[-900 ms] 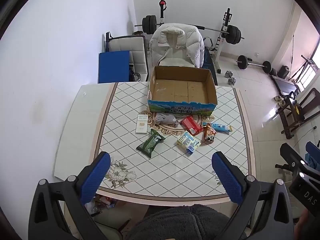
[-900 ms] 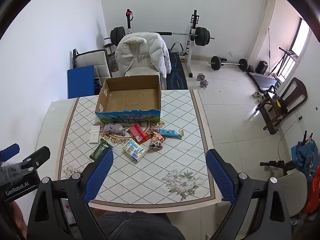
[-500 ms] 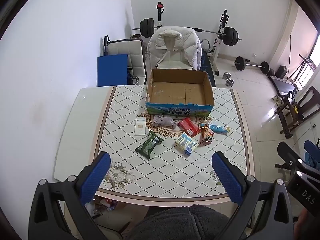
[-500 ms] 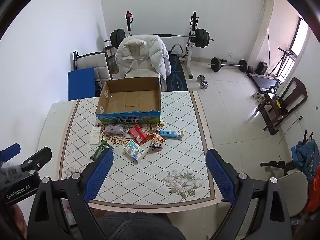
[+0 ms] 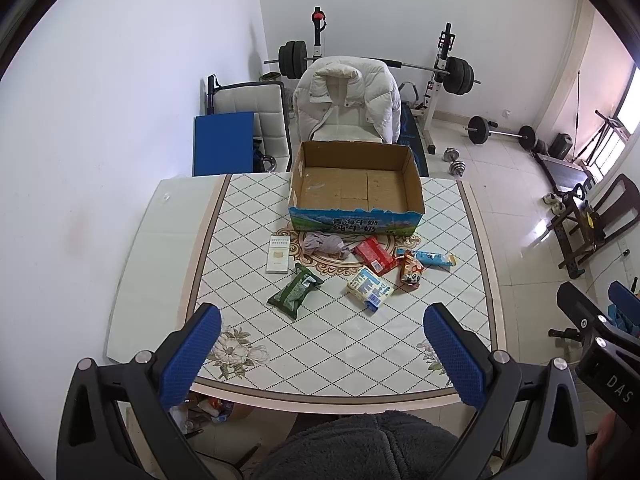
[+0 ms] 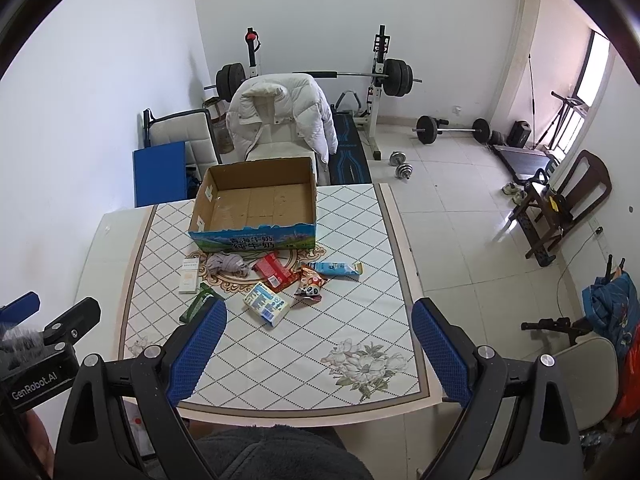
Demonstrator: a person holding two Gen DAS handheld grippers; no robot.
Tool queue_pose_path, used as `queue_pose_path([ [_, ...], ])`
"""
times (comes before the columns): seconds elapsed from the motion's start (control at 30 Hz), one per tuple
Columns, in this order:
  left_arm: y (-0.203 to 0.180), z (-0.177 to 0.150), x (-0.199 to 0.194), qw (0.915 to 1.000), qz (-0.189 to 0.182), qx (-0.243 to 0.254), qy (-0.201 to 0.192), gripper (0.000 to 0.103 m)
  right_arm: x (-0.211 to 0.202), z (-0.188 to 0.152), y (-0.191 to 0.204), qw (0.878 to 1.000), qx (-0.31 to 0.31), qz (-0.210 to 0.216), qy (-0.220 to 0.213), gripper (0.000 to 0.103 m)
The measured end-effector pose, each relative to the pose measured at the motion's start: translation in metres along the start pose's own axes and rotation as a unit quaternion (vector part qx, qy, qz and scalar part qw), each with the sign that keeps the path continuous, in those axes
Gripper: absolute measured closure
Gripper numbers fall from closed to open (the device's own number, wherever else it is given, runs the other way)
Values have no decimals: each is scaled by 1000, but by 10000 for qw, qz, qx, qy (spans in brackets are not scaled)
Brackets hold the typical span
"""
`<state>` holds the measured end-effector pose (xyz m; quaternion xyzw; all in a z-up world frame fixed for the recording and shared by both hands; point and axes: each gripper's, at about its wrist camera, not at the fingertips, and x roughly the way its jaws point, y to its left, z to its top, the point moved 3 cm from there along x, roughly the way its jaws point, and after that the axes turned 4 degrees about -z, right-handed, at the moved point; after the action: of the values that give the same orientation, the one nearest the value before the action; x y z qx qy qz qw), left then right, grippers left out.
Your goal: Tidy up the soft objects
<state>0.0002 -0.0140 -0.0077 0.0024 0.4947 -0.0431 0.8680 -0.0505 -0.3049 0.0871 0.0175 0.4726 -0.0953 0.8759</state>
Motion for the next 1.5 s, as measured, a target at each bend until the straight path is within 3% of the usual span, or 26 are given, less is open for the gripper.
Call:
queue_pose_path([
  [1.5,-11,-1,-14,9999,-84,-9,-117,0,-10,-3,-11,9999,136,-32,-99,7],
])
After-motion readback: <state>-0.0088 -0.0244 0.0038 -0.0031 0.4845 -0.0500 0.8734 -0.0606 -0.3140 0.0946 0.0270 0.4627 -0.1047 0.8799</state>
